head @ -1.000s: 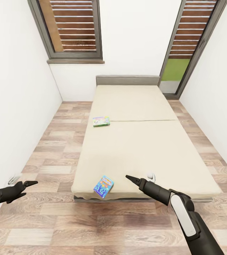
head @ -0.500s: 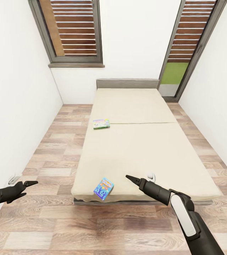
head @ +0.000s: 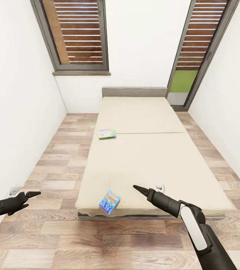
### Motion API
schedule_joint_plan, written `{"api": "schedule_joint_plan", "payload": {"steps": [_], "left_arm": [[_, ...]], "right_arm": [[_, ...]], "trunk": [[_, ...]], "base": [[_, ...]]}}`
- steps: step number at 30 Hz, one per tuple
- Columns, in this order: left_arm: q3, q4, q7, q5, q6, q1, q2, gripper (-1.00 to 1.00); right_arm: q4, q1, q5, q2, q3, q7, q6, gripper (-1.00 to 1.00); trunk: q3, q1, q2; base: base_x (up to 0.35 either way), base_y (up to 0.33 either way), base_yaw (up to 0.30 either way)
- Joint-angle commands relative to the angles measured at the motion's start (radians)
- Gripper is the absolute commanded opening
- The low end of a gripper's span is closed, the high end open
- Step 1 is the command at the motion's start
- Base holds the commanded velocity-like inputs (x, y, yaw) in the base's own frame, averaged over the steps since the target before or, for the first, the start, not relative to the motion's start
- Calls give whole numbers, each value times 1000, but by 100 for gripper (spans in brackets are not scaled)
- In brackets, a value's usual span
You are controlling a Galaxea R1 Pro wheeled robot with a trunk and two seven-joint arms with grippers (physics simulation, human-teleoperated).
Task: Put all the toys in the child's room - the three board games (two on the bed and one on the table), the two jigsaw puzzles on the table, and the tennis ball on the table - inside the toy box on the table in the child's room.
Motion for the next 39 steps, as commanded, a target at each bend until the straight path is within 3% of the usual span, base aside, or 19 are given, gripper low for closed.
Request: {"api": "schedule_joint_plan", "payload": {"steps": [1,39], "left_arm": [[2,0,-2,2,7,-1,-2,100],[2,0,-1,2,7,-1,-6,100]], "right_arm": [[0,-1,-3,0,-1,1,5,100],[1,1,-5,0,-1,1,3,100]], "trunk": [[1,0,-1],[64,0,-1]], "base": [[0,0,0],[0,0,0]]}}
